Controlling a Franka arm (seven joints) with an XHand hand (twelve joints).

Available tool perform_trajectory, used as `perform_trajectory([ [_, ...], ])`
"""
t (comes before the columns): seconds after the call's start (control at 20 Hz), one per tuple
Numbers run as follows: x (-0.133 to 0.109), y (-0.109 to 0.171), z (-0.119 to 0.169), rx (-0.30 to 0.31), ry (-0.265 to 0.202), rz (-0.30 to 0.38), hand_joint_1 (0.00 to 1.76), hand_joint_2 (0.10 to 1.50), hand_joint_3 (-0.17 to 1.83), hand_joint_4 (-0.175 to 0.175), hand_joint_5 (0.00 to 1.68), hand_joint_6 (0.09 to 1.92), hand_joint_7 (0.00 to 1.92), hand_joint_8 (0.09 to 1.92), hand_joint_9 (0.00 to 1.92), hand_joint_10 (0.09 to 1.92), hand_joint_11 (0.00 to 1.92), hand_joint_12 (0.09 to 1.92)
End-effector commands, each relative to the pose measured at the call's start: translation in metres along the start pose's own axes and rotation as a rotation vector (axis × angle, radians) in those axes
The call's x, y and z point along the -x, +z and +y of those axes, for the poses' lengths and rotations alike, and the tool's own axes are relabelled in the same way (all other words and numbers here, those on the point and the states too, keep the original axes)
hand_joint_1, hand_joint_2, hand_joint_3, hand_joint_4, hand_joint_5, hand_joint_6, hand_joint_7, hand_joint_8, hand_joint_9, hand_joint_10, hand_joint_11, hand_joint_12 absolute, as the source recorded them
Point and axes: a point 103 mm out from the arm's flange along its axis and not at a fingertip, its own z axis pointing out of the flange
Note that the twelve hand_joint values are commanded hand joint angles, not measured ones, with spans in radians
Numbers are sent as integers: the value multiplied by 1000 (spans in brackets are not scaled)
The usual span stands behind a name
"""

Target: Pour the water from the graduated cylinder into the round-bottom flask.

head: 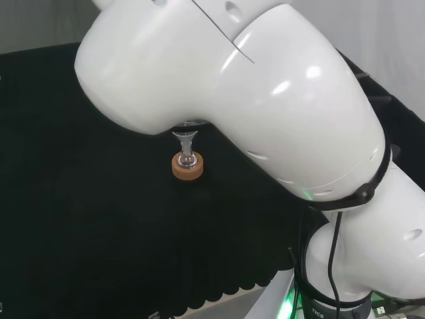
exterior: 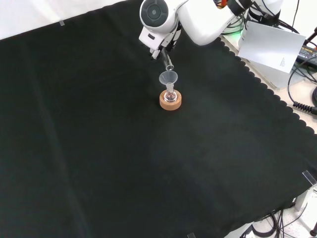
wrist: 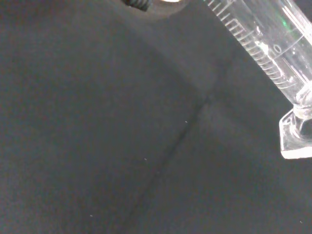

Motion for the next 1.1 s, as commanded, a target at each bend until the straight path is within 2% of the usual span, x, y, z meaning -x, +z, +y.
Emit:
perform_trajectory([
  [0.05, -7, -9, 1, -28, 47, -20, 1280, 1053, 0, -175, 1099, 799, 1136, 782, 1519, 87, 1194, 806],
  [0.65, -10, -13, -1, -24, 51, -30, 1280, 1053, 0, -175, 1099, 799, 1135, 783, 1519, 87, 1195, 805],
  [0.85, -10, -12, -1, -6, 47, -16, 1280, 1053, 0, -175, 1099, 800, 1135, 784, 1519, 87, 1195, 805],
  [0.95, -7, -8, -3, 15, 41, -9, 1280, 1053, 0, -175, 1099, 800, 1135, 784, 1519, 87, 1195, 805],
  [1.1, 4, 4, -11, 96, 22, 79, 1280, 1053, 0, -175, 1098, 800, 1135, 784, 1519, 87, 1195, 805],
])
